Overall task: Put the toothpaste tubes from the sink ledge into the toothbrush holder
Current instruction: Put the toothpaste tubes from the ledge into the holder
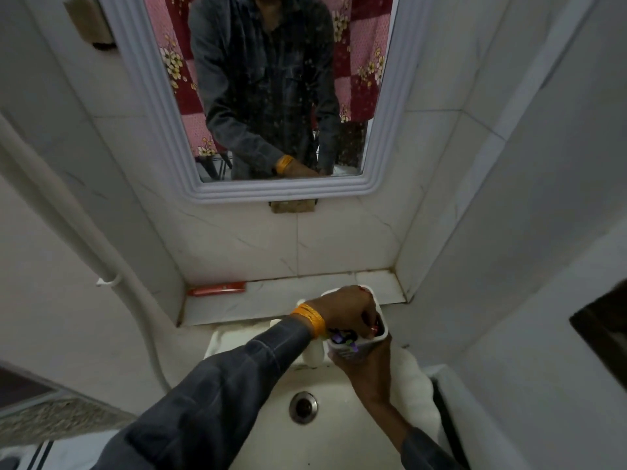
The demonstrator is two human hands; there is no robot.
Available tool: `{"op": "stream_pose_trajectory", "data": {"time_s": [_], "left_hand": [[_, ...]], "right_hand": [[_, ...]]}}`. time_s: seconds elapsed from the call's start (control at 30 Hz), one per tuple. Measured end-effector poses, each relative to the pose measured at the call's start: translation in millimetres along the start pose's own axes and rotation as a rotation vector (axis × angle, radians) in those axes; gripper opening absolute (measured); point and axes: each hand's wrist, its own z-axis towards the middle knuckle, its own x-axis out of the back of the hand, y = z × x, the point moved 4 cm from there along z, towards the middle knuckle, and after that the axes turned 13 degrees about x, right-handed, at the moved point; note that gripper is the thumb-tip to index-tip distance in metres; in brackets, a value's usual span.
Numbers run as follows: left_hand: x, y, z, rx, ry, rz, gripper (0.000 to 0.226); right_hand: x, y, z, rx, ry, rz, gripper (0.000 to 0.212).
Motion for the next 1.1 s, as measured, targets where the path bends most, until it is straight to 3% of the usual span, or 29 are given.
{"op": "stream_pose_trajectory", "data": {"time_s": [0.13, 0.27, 0.33, 0.43, 0.53, 0.6, 0.77, 0.97, 1.1], "left_hand": [[19, -8, -9, -0.021, 0.072, -0.081, 0.014], [41, -50, -20, 0.083, 0.161, -0.302, 0.011], [46, -94, -27, 0.229, 0.318, -0.384, 0.011], [32, -197, -55, 0.638, 0.46, -0.326, 0.022], [0, -260, -82, 0.896, 0.25, -0.191, 0.052], [-14, -272, -91, 0.954, 0.158, -0.075, 0.053], [-40, -290, -76, 0.93, 0.17, 0.028, 0.039], [-31, -248, -62, 0.773, 0.095, 0.013, 0.045], [17, -211, -56, 0.689, 0.249, -0.119, 0.021]], "right_hand": [[2, -15, -2, -0.02, 0.049, 0.052, 0.123], [1, -15, 1, 0.018, 0.052, 0.067, 0.113], [7, -15, 2, 0.029, 0.084, 0.083, 0.115], [4, -9, 2, 0.039, 0.041, 0.063, 0.118], [5, -4, 0, 0.034, 0.075, 0.05, 0.129], [5, 0, 0, 0.036, 0.079, 0.05, 0.13], [4, -3, -1, 0.034, 0.083, 0.093, 0.13], [5, -2, -1, 0.021, 0.083, 0.09, 0.123], [4, -1, -1, -0.009, 0.059, 0.05, 0.116]]}}
